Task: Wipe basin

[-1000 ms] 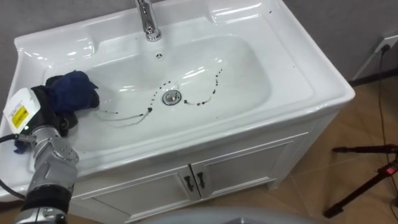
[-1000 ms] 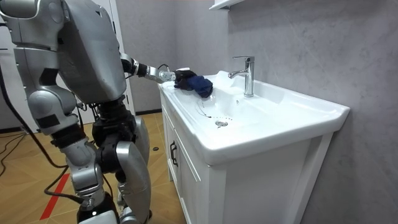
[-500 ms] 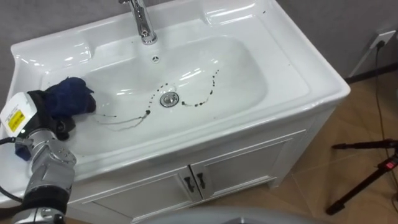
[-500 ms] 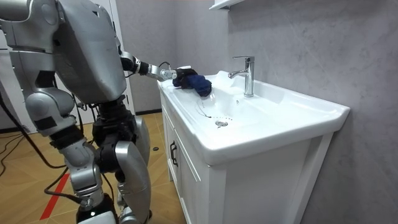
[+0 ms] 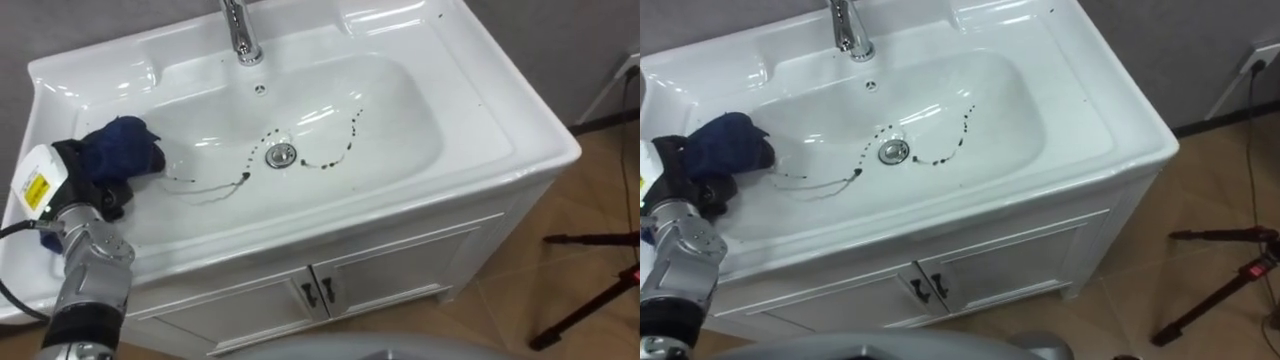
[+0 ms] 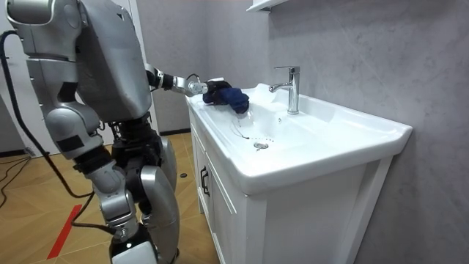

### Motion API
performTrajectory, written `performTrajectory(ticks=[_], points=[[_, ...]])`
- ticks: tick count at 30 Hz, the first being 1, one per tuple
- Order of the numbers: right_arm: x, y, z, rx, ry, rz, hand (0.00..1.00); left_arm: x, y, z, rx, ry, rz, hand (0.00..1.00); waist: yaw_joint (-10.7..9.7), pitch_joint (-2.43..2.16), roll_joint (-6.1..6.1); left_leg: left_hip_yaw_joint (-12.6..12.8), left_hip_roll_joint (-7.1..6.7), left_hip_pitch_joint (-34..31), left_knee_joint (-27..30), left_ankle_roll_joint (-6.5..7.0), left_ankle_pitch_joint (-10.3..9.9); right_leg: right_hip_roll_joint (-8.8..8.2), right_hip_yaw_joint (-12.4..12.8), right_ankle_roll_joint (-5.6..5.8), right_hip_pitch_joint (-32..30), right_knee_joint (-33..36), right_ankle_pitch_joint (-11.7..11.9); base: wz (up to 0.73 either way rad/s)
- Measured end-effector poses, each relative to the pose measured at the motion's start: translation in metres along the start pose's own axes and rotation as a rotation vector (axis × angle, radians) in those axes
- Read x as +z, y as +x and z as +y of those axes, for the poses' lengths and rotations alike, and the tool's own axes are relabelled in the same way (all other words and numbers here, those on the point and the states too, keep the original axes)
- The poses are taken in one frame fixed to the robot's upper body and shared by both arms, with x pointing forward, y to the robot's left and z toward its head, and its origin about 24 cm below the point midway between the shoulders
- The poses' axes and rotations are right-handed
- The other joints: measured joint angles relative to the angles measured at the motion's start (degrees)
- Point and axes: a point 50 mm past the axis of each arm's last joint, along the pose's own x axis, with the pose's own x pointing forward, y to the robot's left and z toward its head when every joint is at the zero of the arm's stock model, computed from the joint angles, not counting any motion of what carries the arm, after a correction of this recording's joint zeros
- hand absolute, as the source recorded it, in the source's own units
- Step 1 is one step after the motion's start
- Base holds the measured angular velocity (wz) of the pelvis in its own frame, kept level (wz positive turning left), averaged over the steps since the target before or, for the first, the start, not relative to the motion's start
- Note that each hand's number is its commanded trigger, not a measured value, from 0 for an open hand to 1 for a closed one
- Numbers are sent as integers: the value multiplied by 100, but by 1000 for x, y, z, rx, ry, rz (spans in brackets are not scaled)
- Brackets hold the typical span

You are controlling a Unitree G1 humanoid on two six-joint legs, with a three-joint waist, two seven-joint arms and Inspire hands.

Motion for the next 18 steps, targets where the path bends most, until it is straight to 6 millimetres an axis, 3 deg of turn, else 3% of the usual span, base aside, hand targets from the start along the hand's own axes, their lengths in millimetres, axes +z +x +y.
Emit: performTrajectory(ticks=[8,13,18], points=[[14,-2,-2,-27,-4,-63,0,22,-14,-6,-69,-56,-74,100,-23,76,-104,-61,1,-99,11,1,1,-3,-48,5,-14,-98,1,4],[13,-2,0,-37,-3,-68,0,47,-20,-1,-62,-124,-160,100,-23,134,-179,-134,-2,-288,107,0,1,-34,-141,-2,-122,-97,1,7],[10,-2,2,-39,-3,-78,0,68,-22,15,-2,-182,-246,100,18,116,-166,-88,-9,-254,111,-1,1,-40,-117,2,-89,-172,4,-3]])
